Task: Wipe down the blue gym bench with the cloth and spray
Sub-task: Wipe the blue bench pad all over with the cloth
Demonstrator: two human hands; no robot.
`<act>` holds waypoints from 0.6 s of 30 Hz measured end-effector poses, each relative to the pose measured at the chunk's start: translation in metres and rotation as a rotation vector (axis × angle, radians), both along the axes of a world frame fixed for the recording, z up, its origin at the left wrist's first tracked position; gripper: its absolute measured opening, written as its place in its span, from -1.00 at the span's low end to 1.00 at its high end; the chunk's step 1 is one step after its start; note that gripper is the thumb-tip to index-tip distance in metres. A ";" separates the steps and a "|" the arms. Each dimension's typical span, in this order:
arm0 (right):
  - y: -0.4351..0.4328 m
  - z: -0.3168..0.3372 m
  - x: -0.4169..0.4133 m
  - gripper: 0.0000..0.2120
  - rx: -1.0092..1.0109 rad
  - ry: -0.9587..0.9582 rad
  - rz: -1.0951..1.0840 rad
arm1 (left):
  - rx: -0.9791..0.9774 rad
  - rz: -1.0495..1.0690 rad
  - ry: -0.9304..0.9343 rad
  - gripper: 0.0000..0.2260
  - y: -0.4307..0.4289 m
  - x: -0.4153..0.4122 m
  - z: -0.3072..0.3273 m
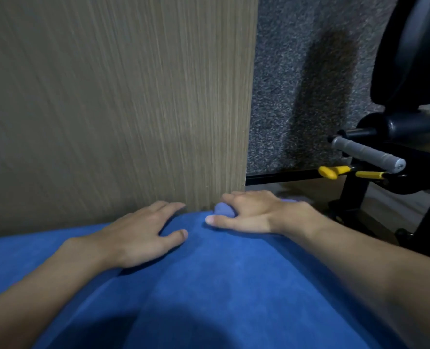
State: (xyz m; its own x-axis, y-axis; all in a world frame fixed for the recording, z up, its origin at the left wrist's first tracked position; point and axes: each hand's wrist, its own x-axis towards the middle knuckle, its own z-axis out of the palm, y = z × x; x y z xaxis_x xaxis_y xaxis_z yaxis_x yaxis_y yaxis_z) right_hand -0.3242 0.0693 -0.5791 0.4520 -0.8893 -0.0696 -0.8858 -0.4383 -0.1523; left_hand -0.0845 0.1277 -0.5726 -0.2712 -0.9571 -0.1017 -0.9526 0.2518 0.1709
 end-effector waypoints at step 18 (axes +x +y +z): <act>0.013 -0.002 0.040 -0.41 -0.064 0.059 0.130 | -0.092 0.048 0.116 -0.45 -0.001 0.033 -0.012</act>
